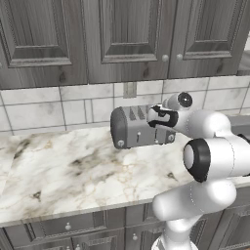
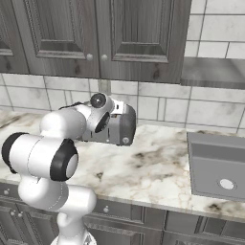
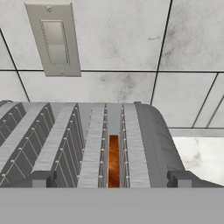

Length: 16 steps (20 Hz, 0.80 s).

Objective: Start the toaster. Once the lever pops up, take the bread to the plate on the dining counter.

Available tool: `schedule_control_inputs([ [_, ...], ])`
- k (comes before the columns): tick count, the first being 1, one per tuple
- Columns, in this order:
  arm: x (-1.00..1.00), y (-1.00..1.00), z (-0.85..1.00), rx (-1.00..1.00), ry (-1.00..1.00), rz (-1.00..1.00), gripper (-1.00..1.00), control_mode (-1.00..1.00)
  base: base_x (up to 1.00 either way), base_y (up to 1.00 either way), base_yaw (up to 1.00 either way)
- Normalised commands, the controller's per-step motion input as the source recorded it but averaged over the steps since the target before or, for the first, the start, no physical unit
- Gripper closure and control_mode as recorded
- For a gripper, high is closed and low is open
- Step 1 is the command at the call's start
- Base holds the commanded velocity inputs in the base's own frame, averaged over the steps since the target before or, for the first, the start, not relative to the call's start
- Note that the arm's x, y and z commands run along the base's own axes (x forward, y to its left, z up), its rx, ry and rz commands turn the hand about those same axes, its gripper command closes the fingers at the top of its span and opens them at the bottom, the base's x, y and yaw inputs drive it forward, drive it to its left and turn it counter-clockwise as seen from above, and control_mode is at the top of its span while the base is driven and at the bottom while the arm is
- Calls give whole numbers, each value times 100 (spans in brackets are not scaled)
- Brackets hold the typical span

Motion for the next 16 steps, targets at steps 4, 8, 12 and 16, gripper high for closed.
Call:
schedule_control_inputs([
  [4,0,0,0,0,0,0,-100,-100,0,0,0],
  [8,0,0,0,0,0,0,-100,-100,0,0,0],
  [12,0,0,0,0,0,0,-100,-100,0,0,0],
  [16,0,0,0,0,0,0,-100,-100,0,0,0],
])
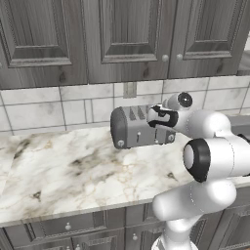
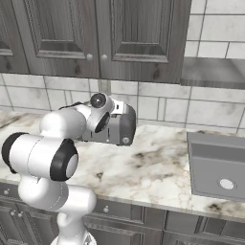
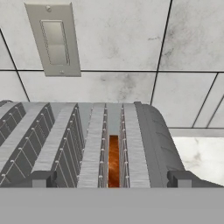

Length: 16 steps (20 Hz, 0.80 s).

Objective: Start the toaster. Once the lever pops up, take the bread to the plate on the dining counter.

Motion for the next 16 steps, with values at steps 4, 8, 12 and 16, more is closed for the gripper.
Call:
schedule_control_inputs([
  [4,0,0,0,0,0,0,-100,-100,0,0,0],
  [8,0,0,0,0,0,0,-100,-100,0,0,0],
  [12,0,0,0,0,0,0,-100,-100,0,0,0],
  [16,0,0,0,0,0,0,-100,-100,0,0,0],
])
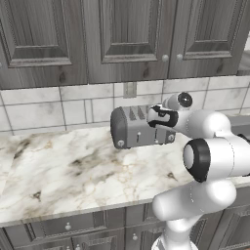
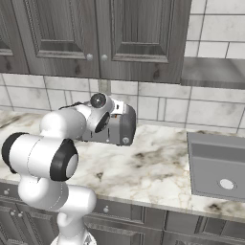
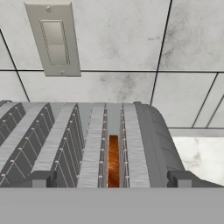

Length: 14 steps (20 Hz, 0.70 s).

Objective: Start the toaster. Once the lever pops up, take the bread to the plate on the dining counter.

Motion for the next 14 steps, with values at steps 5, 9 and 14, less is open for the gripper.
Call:
schedule_control_inputs([
  [5,0,0,0,0,0,0,-100,-100,0,0,0],
  [9,0,0,0,0,0,0,-100,-100,0,0,0],
  [14,0,0,0,0,0,0,-100,-100,0,0,0],
])
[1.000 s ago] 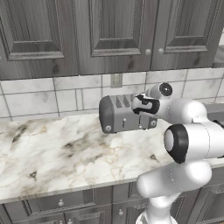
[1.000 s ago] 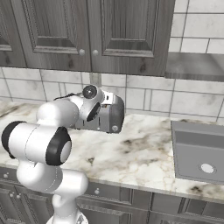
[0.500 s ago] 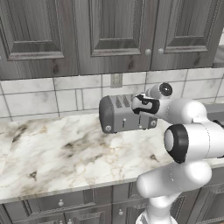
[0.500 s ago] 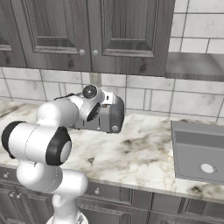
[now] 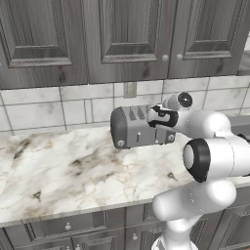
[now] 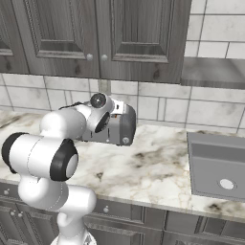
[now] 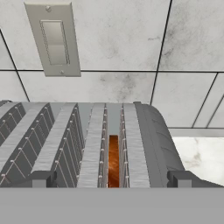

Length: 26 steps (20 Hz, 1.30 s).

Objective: Start the toaster. Once the lever pops up, take the bread to the plate on the dining counter.

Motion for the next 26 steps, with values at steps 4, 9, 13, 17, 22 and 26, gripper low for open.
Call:
schedule_control_inputs([
  [4,0,0,0,0,0,0,-100,-100,0,0,0],
  [9,0,0,0,0,0,0,-100,-100,0,0,0],
  [13,0,0,0,0,0,0,-100,-100,0,0,0],
  [17,0,0,0,0,0,0,-100,-100,0,0,0],
  [22,0,0,0,0,0,0,-100,-100,0,0,0],
  [26,0,0,0,0,0,0,-100,-100,0,0,0],
])
